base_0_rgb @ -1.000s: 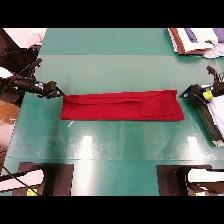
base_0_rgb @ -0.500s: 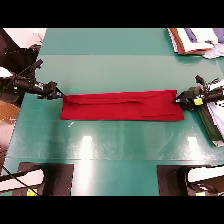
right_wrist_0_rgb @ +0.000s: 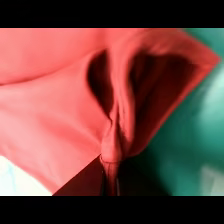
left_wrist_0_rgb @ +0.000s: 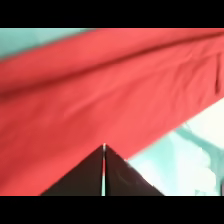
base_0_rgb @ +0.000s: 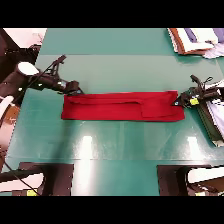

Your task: Fold the shirts.

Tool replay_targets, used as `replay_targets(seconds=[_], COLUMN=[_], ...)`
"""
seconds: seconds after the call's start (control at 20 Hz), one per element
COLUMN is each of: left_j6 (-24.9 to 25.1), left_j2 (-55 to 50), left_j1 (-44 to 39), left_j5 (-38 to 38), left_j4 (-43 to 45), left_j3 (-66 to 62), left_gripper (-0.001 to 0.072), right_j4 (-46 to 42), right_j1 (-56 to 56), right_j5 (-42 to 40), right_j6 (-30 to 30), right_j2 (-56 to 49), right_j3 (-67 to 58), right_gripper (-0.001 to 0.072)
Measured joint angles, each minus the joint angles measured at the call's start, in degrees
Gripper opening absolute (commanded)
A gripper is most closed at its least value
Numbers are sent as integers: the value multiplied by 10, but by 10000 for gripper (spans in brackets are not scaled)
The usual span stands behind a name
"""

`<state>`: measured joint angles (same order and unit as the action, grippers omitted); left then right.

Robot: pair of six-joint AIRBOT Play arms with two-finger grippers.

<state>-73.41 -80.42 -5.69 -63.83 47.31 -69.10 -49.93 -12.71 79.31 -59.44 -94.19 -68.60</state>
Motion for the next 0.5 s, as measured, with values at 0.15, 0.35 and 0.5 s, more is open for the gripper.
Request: replay_targets(seconds=[0.15,0.35,0.5], left_j6=[-10,-23,-33], left_j2=[-51,-136,-191], left_j1=[-61,-142,-199], left_j5=[18,34,47], left_j4=[0,2,2], left_j3=[-56,-138,-179], left_gripper=[26,26,26], right_j4=[5,7,9], right_j1=[16,63,116], right_j5=[19,50,72], right_j6=[-30,-92,-143], right_j2=[54,111,128], right_j3=[-22,-98,-173], right_gripper=[19,19,19])
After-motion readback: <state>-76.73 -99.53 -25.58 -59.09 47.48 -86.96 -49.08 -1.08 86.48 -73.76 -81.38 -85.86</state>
